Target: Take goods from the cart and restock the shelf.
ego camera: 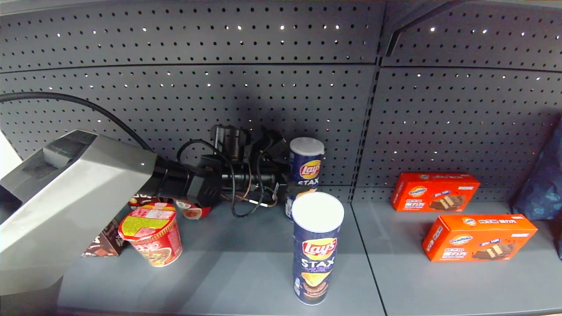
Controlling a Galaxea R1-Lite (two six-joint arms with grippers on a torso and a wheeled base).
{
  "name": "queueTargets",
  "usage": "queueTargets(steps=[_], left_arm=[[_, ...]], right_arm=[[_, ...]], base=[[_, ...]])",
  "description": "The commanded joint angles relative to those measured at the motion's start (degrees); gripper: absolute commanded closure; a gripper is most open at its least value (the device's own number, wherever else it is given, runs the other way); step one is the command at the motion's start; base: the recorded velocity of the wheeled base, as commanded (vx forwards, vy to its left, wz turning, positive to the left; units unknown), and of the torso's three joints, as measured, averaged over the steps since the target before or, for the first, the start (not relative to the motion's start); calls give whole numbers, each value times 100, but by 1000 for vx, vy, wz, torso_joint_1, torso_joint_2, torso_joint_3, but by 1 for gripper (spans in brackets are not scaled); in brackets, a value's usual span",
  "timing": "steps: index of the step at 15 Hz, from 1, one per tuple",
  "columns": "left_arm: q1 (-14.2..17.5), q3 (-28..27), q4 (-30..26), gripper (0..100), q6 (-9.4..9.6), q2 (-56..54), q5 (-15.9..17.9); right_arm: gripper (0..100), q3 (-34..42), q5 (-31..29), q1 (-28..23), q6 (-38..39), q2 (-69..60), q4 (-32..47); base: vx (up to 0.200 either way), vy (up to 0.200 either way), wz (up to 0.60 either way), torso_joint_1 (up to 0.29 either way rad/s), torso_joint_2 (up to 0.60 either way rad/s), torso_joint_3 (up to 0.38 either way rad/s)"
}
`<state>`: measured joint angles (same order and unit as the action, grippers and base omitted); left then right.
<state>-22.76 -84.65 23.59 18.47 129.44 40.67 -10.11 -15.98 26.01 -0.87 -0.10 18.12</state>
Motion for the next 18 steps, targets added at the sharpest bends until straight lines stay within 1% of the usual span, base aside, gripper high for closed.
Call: queueTargets(steps=[1, 3, 4, 5, 6, 7, 8, 9, 10, 11, 13, 14, 15, 16, 17, 18], left_arm=[[0, 1, -3, 0, -1, -6, -6], [8, 72, 14, 0, 34, -68, -33], [17, 221, 14, 0, 131, -270, -112], [44, 476, 14, 0, 227, -507, -270], [70, 942, 67, 0, 289, -903, -446], [88, 1214, 76, 0, 315, -1114, -516], [88, 1610, 111, 0, 359, -1448, -701], [131, 2225, 366, 0, 359, -1966, -1175], [131, 2497, 498, 0, 350, -2177, -1298], [167, 3148, 735, 0, 333, -2696, -1421], [175, 3640, 744, 0, 315, -3206, -1571], [167, 4167, 726, 0, 245, -3821, -1896], [167, 4378, 717, 0, 210, -4049, -2019], [167, 4844, 673, 0, 175, -4515, -2142], [167, 5011, 656, 0, 175, -4656, -2195], [158, 5319, 726, 0, 183, -4770, -2441]], right_arm=[[0, 0, -1, 0, -1, 10, -1], [0, 0, 7, 0, 7, 10, -1], [0, -9, 25, 0, 25, 10, -19], [0, -106, 78, 18, 16, 10, -98], [0, -378, 86, 97, 25, 291, -309], [0, -545, 95, 158, 51, 607, -449], [0, -721, 139, 273, 95, 1082, -722], [0, -800, 341, 448, 95, 1917, -1354], [0, -809, 438, 475, 78, 2277, -1697], [0, -888, 552, 475, 60, 3253, -2515], [0, -1108, 517, 457, 87, 4141, -3068], [0, -1468, 420, 457, 104, 5081, -3455], [0, -1582, 297, 501, 122, 5424, -3534], [0, -1696, 7, 791, 289, 6013, -3604], [0, -1696, -142, 1028, 385, 6215, -3604], [0, -1617, -362, 1494, 535, 6584, -3587]], base=[[0, 0, 0, 0, 0, 0], [0, 0, 0, 0, 0, 0], [0, 0, 0, 0, 0, 0], [0, 0, 0, 0, 0, 0], [0, 0, 0, 0, 0, 0], [0, 0, 0, 0, 0, 0], [0, 0, 0, 0, 0, 0], [0, 0, 0, 0, 0, 0], [0, 0, 0, 0, 0, 0], [0, 0, 0, 0, 0, 0], [0, 0, 0, 0, 0, 0], [0, 0, 0, 0, 0, 0], [0, 0, 0, 0, 0, 0], [0, 0, 0, 0, 0, 0], [0, 0, 0, 0, 0, 0], [0, 0, 0, 0, 0, 0]])
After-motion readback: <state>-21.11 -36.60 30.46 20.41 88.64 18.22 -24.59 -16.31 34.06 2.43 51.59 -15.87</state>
